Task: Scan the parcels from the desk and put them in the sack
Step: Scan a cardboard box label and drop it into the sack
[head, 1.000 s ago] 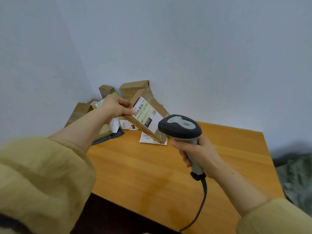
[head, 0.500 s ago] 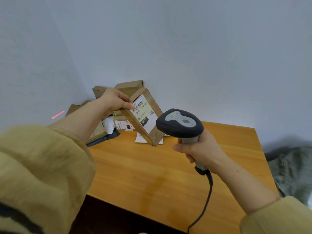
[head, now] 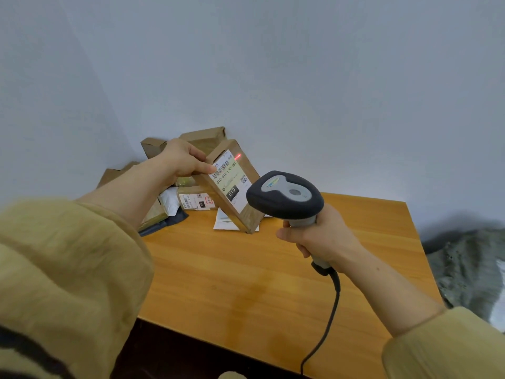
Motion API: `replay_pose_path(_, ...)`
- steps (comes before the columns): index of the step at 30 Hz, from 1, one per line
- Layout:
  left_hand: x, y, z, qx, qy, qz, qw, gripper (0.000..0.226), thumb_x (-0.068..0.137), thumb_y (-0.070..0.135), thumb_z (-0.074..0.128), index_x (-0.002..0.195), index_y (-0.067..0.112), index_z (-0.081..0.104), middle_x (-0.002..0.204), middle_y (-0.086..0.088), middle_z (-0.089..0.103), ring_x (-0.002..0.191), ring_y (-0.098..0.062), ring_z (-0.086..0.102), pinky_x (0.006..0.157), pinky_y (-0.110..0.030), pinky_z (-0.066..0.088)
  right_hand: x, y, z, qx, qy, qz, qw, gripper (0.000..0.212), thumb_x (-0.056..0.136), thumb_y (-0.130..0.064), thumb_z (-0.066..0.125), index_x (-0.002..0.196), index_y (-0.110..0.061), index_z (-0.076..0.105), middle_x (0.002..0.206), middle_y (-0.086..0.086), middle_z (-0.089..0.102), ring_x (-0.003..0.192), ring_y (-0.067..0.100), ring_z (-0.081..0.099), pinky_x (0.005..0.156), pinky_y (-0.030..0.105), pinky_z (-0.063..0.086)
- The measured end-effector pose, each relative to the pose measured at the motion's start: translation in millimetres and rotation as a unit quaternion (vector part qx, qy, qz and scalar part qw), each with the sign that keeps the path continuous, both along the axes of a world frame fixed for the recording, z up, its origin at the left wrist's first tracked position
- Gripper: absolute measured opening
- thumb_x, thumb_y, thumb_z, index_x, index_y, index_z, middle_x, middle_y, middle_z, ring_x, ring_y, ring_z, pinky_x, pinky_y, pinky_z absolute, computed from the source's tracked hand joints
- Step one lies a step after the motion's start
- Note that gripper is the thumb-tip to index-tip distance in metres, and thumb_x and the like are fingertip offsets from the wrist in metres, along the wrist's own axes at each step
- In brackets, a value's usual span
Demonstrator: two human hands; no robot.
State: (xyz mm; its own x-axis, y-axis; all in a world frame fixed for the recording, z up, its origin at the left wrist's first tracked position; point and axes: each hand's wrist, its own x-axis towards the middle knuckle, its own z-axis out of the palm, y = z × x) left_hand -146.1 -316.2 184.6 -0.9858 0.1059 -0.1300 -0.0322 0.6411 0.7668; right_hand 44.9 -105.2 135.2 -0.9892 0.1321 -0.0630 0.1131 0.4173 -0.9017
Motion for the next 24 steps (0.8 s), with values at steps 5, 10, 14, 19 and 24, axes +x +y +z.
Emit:
replay_pose_path(5,-3,5,-1,-0.01,-0.005,-0.007,1.0,0.025,0.068,0.014,0.084,0.086,0.014,0.066,0.1,-0.009,0.07,0.094,-0.023,0.067,0.09,-0.039,0.054,-1,2,0,0.013,0.001,0.004,1.0,0.019,0.082,-0.013,0.072,0.076,-0.019,0.055,0.052,-0.005,0.053,0.038,0.004,0.046,0.045,0.019,0.044)
replay_pose_path(10,-5,12,-2,-0.018,-0.002,-0.018,1.0,0.039,0.071,0.012,0.082,0.106,0.004,0.066,0.096,-0.007,0.068,0.084,-0.016,0.066,0.073,-0.027,0.055,-5,6,-3,0.006,0.003,-0.005,1.0,0.019,0.082,-0.011,0.072,0.073,-0.017,0.056,0.047,-0.008,0.051,0.036,0.003,0.045,0.044,0.018,0.044)
replay_pose_path(14,-8,18,-3,0.0,-0.019,-0.024,1.0,0.046,0.072,0.011,0.081,0.114,0.001,0.063,0.098,-0.008,0.068,0.075,-0.01,0.062,0.056,-0.019,0.05,-9,7,-7,-0.008,0.006,-0.008,1.0,0.013,0.082,-0.012,0.072,0.082,-0.015,0.059,0.041,-0.009,0.051,0.036,0.002,0.045,0.043,0.016,0.043)
replay_pose_path(19,-15,35,-15,0.032,-0.066,-0.023,0.997,0.045,0.073,0.013,0.081,0.113,0.003,0.063,0.09,-0.004,0.066,0.079,-0.014,0.062,0.065,-0.026,0.053,-8,16,-17,-0.079,-0.016,-0.049,0.995,0.013,0.081,-0.014,0.073,0.082,-0.008,0.061,0.044,-0.003,0.05,0.039,0.011,0.044,0.049,0.026,0.044)
replay_pose_path(24,-11,94,-58,0.083,-0.184,-0.046,0.978,0.02,0.078,0.012,0.076,0.091,0.002,0.064,0.088,-0.011,0.07,0.081,-0.022,0.066,0.067,-0.031,0.054,11,44,-45,-0.238,-0.043,-0.193,0.951,0.013,0.082,-0.004,0.069,0.092,0.003,0.064,0.057,0.01,0.048,0.042,0.018,0.04,0.045,0.028,0.039)
